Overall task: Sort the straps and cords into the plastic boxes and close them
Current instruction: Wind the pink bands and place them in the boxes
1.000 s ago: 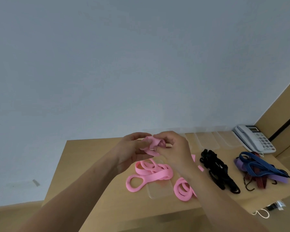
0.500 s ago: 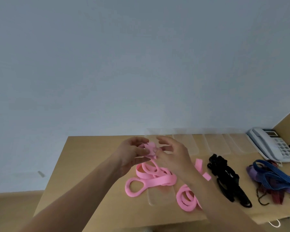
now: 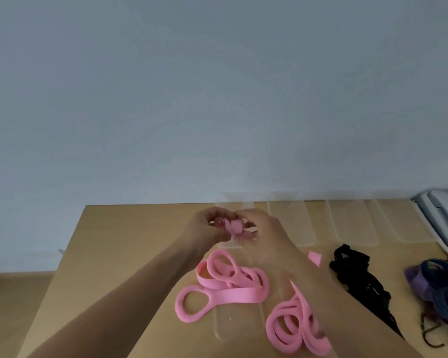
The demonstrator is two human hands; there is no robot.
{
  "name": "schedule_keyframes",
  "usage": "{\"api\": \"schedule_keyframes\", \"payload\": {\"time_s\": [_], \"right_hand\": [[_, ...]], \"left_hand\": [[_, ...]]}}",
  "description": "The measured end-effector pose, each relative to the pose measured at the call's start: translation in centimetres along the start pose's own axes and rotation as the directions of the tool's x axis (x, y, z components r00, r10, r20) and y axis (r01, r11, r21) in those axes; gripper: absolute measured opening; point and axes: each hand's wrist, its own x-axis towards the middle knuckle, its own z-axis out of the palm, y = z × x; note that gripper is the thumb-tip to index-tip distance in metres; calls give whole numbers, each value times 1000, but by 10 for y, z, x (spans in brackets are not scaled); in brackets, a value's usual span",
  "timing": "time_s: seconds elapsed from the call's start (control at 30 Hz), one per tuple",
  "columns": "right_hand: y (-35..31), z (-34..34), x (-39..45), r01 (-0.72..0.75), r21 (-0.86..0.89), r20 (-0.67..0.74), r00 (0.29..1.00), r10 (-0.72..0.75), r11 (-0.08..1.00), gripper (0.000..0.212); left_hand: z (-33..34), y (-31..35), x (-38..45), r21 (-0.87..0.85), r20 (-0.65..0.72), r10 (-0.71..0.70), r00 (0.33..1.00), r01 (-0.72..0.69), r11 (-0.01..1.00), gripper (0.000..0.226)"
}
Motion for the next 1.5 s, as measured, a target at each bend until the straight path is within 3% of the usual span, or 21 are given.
{"api": "schedule_keyframes", "payload": {"time_s": [0.1,0.27,0.37,0.47,0.53,0.67,0.73,0.87,1.03,1.2,1.33,1.5], "right_hand": [[11,-7,16,95,-39,3,995,-95,995,38],[33,-4,42,125,-92,-42,991,-129,988,27],[45,-1,59,153,-142,-65,984,-163,978,11],[53,2,78,152,-236,-20,987,-161,960,31],[57,6,90,152,-308,37,988,-148,939,31],[59,17,107,151,-364,147,984,-104,919,10],[60,19,113,141,-409,157,984,-82,902,20],[64,22,117,181,-526,188,978,-94,831,16],[68,26,117,131,-692,59,990,-125,710,19],[68,26,117,45,-588,-57,994,-96,807,19],[71,24,109,42,-519,-53,995,-81,854,15],[73,16,96,26,-526,-112,989,-99,850,12]], "left_hand": [[9,-5,18,-5,-48,0,999,0,1000,47],[10,-14,46,53,-129,-25,991,32,998,51],[10,-21,59,242,-233,40,972,18,970,52],[10,-30,68,471,-320,112,941,55,880,55],[11,-35,70,534,-313,102,944,86,841,58],[13,-45,70,515,-295,56,954,109,850,59],[14,-48,69,506,-295,52,954,109,856,58],[15,-50,69,500,-292,49,955,109,859,56],[12,-54,68,478,-286,62,956,87,874,55],[12,-54,68,475,-300,58,952,96,875,55],[10,-54,66,509,-321,104,941,79,857,52],[5,-53,61,525,-332,143,932,56,849,48]]}}
